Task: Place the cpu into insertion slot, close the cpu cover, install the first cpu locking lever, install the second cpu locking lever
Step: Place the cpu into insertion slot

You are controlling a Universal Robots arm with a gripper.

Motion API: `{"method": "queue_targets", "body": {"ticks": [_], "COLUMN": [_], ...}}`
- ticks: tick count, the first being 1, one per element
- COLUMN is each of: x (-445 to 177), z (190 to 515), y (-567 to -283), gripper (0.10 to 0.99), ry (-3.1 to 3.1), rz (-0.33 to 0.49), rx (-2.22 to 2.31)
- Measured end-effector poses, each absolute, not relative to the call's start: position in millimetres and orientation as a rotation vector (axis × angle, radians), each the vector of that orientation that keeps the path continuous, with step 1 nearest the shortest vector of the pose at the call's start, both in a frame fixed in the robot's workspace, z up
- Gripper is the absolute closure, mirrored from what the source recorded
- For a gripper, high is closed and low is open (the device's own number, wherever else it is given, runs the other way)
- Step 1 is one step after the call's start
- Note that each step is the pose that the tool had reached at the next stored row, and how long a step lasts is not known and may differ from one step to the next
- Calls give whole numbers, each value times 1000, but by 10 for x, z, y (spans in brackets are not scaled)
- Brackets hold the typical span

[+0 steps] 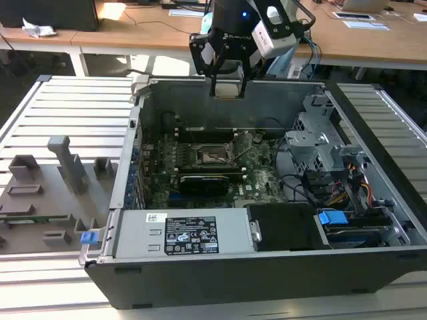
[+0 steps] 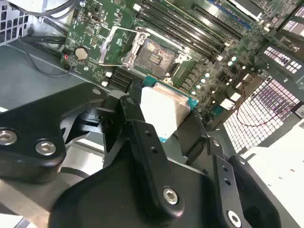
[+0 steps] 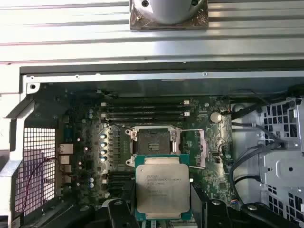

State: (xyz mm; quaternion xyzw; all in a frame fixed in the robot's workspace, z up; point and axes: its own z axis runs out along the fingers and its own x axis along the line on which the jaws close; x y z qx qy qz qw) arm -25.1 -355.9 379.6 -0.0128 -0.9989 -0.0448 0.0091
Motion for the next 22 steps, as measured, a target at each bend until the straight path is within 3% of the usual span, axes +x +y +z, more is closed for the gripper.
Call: {"method": "queue_targets", "body": {"ticks": [22], "x": [-251], "z": [3498], "y": [-3559], "gripper": [541], "ry": [-3120], "rz": [-130], "rx": [-40]}}
